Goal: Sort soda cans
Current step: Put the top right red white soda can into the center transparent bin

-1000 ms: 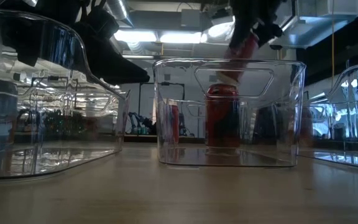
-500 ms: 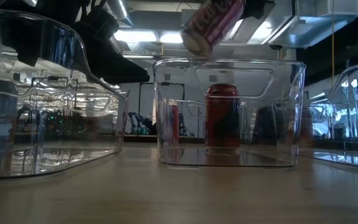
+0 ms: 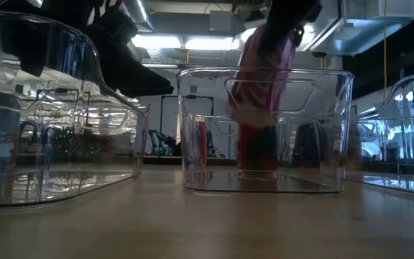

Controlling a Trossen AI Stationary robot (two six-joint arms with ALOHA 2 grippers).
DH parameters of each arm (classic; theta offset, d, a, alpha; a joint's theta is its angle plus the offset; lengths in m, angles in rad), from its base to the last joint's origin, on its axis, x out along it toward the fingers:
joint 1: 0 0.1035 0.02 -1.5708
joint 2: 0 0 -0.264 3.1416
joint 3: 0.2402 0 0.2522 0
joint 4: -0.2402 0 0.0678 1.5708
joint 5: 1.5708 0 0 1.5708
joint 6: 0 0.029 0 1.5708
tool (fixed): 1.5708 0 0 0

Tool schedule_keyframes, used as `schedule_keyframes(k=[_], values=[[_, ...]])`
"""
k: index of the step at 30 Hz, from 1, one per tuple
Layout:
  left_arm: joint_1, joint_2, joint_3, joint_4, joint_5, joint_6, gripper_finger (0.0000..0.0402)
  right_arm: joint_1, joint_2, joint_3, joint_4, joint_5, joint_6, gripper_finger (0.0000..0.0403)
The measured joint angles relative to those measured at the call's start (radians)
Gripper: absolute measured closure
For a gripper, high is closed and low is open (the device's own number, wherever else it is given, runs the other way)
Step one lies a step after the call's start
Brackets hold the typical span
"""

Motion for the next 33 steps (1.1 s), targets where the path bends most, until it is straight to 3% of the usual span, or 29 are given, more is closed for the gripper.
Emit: schedule_keyframes(k=[25,33], values=[[0.0,0.0,0.0,-0.005,0.0,0.004,0.0238,-0.003,0.178,0.001,-0.065,0.082,-0.022,0.0093],[0.0,0.0,0.0,-0.005,0.0,0.004,0.0238,-0.003,0.179,0.001,-0.066,0.082,-0.023,0.0052]])
